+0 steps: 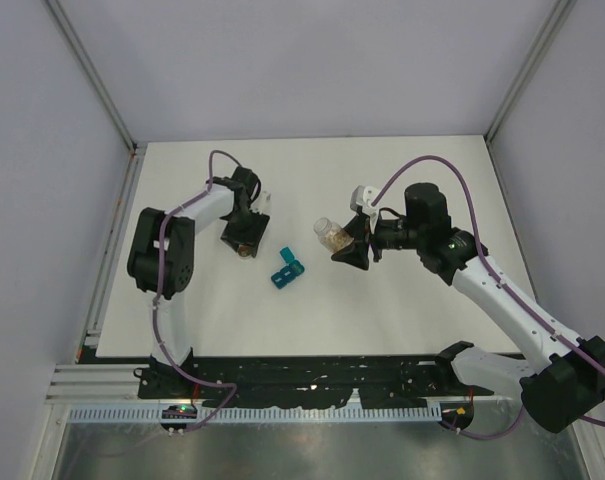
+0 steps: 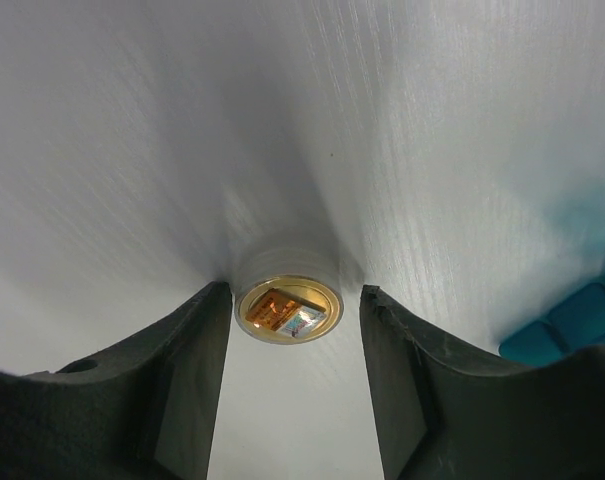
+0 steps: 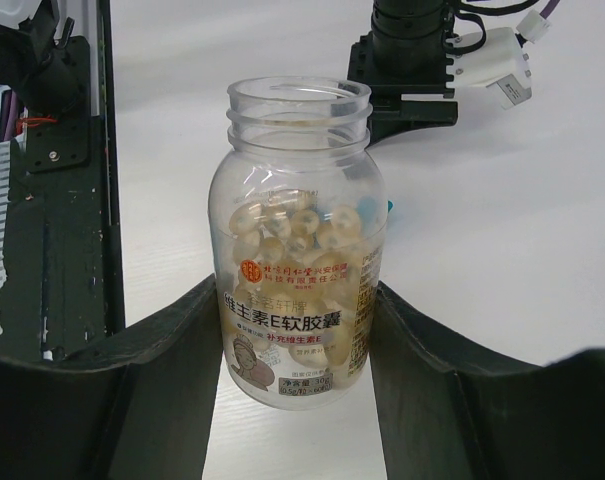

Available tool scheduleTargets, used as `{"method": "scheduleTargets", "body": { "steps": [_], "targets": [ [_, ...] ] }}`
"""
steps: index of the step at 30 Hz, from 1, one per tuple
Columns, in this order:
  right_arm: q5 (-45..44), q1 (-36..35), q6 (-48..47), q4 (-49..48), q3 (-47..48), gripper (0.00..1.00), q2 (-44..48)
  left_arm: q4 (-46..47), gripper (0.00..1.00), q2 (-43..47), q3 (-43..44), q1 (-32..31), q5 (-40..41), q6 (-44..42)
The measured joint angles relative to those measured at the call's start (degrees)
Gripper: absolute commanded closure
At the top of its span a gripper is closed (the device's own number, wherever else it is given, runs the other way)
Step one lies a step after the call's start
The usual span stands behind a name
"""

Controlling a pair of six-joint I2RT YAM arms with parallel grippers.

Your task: Sort the pills into containers

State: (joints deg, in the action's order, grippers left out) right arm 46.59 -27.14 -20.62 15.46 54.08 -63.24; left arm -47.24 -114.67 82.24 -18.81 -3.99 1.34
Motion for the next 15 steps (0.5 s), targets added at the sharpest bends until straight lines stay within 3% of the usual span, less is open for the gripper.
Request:
{"method": "scheduleTargets", "body": {
  "steps": [9,15],
  "targets": [
    [0.04,0.02,0.02,0.00,0.00,0.94,0.00,-0.46,0.54,-0.70,0.87,0.00,0.57,-0.02],
    [0.02,0.02,0.04,0.00,0.00,0.94,-0.02,-0.11,0.71,-0.55,0.61,0.00,0.55,-0.07]
  ]
}}
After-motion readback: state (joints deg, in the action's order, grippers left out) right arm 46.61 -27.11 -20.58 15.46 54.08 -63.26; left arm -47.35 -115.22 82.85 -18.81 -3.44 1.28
